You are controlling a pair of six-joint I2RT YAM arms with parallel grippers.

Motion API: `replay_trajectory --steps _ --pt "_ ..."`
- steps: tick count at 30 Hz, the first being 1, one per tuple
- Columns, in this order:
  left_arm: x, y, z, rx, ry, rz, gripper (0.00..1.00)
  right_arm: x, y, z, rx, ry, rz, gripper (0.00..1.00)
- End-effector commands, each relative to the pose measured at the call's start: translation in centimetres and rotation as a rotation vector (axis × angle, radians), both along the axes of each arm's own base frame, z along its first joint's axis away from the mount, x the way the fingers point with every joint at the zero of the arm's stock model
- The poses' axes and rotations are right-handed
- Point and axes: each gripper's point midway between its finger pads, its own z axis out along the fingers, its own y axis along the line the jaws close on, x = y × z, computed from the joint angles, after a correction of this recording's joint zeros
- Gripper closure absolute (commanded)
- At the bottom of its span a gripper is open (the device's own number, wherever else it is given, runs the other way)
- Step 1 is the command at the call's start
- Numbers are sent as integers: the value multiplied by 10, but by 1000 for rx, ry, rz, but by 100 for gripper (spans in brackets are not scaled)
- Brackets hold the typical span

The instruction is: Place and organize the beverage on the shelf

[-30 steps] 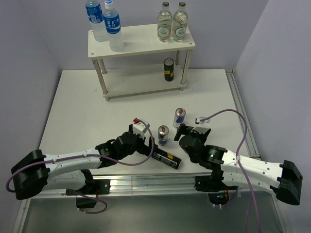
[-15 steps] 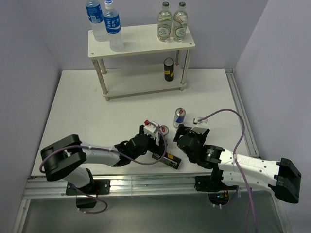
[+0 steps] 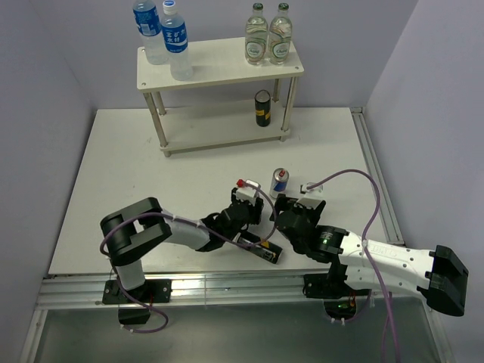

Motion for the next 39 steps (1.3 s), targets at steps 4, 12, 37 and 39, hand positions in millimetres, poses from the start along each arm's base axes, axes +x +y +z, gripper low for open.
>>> replay_trajectory --steps 4,12,37,39 --pt "59 46 94 -77 -113 254 100 5 3 21 49 -53 -31 1" --pt "143 151 178 -93 -213 519 100 5 4 21 47 -53 -22 0" --pt "284 269 138 -80 -199 875 100 4 4 21 55 -54 -13 0" --pt "288 273 138 -91 -206 882 100 4 5 20 49 -50 -11 0"
